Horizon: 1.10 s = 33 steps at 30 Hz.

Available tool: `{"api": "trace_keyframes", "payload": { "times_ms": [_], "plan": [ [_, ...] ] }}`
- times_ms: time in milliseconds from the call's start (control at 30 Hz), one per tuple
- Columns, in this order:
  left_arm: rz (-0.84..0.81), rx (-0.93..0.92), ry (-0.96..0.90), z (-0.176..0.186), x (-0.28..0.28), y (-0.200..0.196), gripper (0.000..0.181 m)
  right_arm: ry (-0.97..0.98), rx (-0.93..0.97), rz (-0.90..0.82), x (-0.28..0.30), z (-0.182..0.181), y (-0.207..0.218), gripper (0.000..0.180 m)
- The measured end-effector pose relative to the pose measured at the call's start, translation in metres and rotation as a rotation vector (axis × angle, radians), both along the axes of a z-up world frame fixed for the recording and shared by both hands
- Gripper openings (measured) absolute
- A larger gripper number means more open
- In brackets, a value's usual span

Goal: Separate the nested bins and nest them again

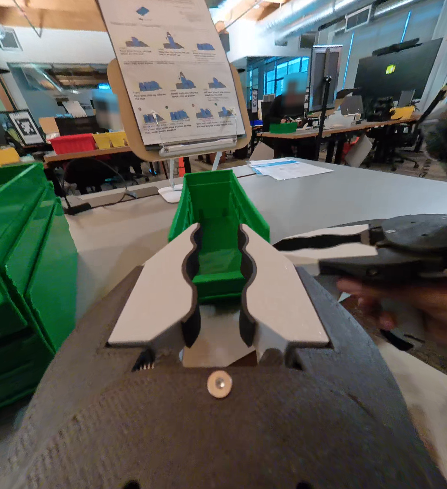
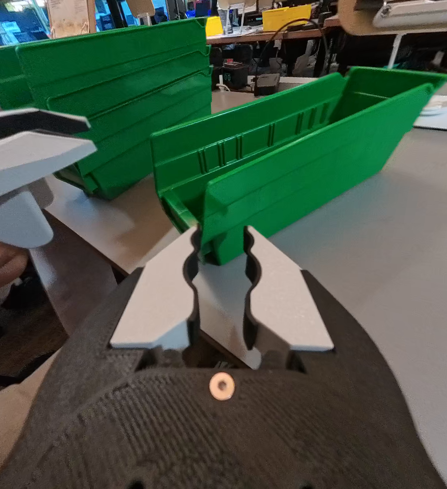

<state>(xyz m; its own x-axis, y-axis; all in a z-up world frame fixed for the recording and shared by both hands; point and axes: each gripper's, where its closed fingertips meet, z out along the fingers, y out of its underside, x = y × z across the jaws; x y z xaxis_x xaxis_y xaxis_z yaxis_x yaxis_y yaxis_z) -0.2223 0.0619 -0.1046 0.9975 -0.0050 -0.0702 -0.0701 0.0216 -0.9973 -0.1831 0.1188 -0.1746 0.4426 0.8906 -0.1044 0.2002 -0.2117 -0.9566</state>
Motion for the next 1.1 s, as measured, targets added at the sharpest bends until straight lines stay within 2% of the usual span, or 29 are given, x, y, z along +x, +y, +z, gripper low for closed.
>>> {"api": "trace_keyframes", "payload": {
  "times_ms": [67,167,300,367,400,433,467,767,967,1100],
  "plan": [
    [0.001,-0.025,-0.072,-0.004,-0.011,0.0,0.028,0.022,-0.034,0.011,0.012,0.0,0.006,0.006],
    [-0.002,-0.051,-0.189,-0.011,-0.024,0.003,0.03,0.026,-0.101,0.041,0.025,0.0,0.012,0.006],
    [-0.031,-0.129,-0.234,-0.029,-0.026,0.008,0.034,0.048,-0.091,-0.043,0.037,0.003,0.027,0.008],
    [-0.051,-0.168,-0.216,-0.038,-0.022,0.01,0.033,0.069,-0.074,-0.038,0.034,0.006,0.027,0.021],
    [-0.057,-0.191,-0.204,-0.044,-0.021,0.011,0.033,0.06,-0.057,-0.02,0.031,0.005,0.025,0.021],
    [-0.061,-0.213,-0.195,-0.05,-0.021,0.012,0.033,0.033,-0.037,-0.008,0.028,0.002,0.025,0.02],
    [-0.073,-0.233,-0.189,-0.055,-0.019,0.013,0.033,0.001,-0.02,-0.02,0.027,-0.002,0.027,0.01],
    [-0.1,-0.295,-0.208,-0.068,-0.02,0.014,0.033,-0.015,-0.07,-0.098,0.054,-0.004,0.053,0.005],
    [-0.116,-0.317,-0.246,-0.073,-0.02,0.016,0.033,-0.056,-0.041,0.043,0.058,0.0,0.037,0.007],
    [-0.132,-0.336,-0.256,-0.078,-0.017,0.017,0.033,0.077,-0.034,-0.012,0.051,0.015,0.04,0.034]
  ]
}}
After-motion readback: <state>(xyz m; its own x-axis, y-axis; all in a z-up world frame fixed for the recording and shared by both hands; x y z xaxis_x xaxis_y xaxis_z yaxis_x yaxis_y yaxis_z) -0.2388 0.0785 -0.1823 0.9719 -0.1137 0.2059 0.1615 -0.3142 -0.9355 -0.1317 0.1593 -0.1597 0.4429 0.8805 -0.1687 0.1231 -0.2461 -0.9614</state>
